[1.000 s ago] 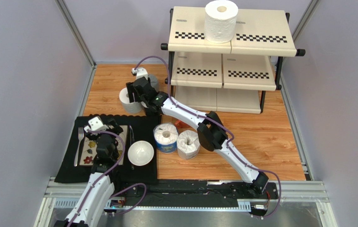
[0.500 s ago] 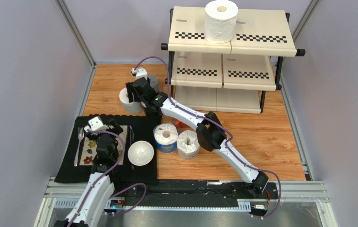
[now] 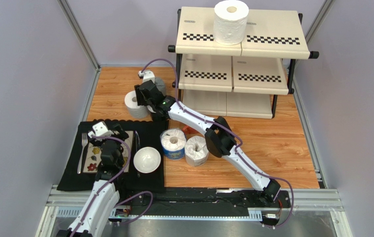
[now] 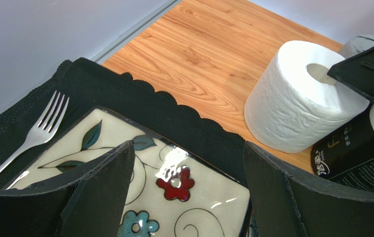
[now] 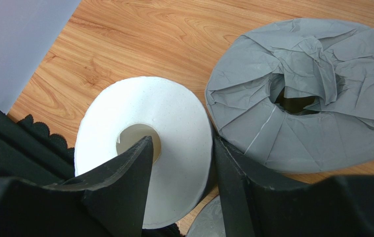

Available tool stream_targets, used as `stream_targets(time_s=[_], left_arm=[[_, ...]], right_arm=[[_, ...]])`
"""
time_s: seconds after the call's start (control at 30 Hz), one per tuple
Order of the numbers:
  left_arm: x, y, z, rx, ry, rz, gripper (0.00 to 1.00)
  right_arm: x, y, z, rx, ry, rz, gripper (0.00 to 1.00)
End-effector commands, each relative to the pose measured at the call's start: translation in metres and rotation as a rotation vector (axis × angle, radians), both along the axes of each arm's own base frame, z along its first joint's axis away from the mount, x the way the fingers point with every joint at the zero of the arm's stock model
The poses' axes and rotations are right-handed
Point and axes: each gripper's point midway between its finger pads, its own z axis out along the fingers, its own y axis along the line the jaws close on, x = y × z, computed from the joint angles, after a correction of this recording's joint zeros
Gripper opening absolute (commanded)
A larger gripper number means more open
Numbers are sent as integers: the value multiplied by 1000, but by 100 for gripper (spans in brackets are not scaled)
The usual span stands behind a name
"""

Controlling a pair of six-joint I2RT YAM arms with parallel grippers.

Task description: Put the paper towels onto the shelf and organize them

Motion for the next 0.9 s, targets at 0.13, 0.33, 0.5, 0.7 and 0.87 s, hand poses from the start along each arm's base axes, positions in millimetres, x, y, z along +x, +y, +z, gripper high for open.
stream_targets(time_s=[0.13, 0.33, 0.5, 0.7, 0.87], left_arm=[[-42, 5, -112, 10, 232, 8, 88], [-41, 5, -111, 10, 229, 6, 88], [-41, 5, -112, 10, 232, 6, 88], [-42, 5, -113, 11, 234, 6, 88], [-42, 5, -113, 12, 235, 6, 89]], right_arm=[[1, -1, -21, -46, 14, 12, 53], [1, -3, -20, -84, -17, 12, 66], [1, -4, -25, -101, -21, 6, 63], [3, -6, -33, -129, -26, 3, 59], [0, -4, -34, -155, -41, 27, 56]])
